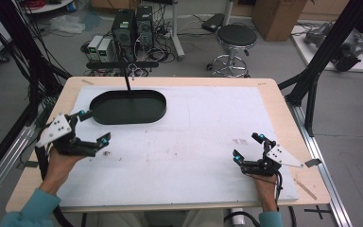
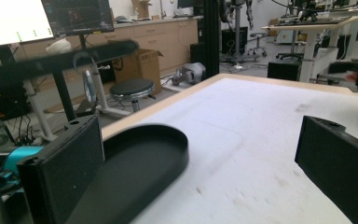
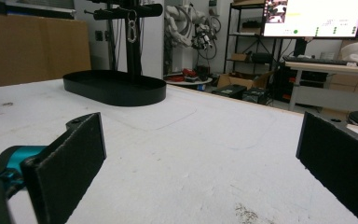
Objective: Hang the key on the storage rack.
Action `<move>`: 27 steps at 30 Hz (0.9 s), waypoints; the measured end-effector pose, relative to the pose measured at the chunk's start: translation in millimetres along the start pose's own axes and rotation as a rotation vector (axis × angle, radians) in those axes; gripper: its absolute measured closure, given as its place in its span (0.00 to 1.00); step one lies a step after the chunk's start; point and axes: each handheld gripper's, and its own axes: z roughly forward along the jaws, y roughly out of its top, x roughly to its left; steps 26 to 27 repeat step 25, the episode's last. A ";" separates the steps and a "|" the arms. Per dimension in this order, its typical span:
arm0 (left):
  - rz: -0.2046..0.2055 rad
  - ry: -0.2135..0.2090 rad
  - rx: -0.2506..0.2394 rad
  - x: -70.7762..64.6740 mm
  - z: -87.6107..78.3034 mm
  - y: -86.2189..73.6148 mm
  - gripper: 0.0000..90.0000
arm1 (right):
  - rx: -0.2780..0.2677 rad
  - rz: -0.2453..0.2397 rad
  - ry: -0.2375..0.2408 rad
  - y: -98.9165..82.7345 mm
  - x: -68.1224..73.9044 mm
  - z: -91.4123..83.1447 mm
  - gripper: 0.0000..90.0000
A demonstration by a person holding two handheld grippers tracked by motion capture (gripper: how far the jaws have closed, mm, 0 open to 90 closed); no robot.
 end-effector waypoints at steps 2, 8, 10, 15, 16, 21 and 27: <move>-0.025 0.027 -0.009 -3.7 -8.6 -18.5 0.02 | 0.005 0.001 0.002 0.0 0.6 -0.1 0.01; -0.067 0.069 -0.033 -7.8 -23.3 -46.2 0.02 | 0.003 -0.006 0.000 0.2 0.8 0.6 0.01; -0.066 0.083 -0.039 -9.3 -28.4 -56.7 0.02 | 0.009 -0.012 0.003 0.2 1.7 0.5 0.01; -0.073 0.094 -0.044 -8.9 -29.6 -69.0 0.02 | 0.009 -0.011 0.003 0.2 1.6 0.5 0.01; -0.070 0.107 -0.063 -9.9 -30.9 -69.9 0.02 | 0.009 -0.010 0.005 0.2 1.6 0.5 0.01; -0.079 0.112 -0.073 -9.3 -32.0 -70.6 0.02 | 0.010 -0.015 -0.005 0.2 2.0 0.8 0.01; -0.083 0.114 -0.073 -9.1 -32.1 -70.6 0.02 | 0.016 -0.027 -0.015 0.4 3.8 1.4 0.01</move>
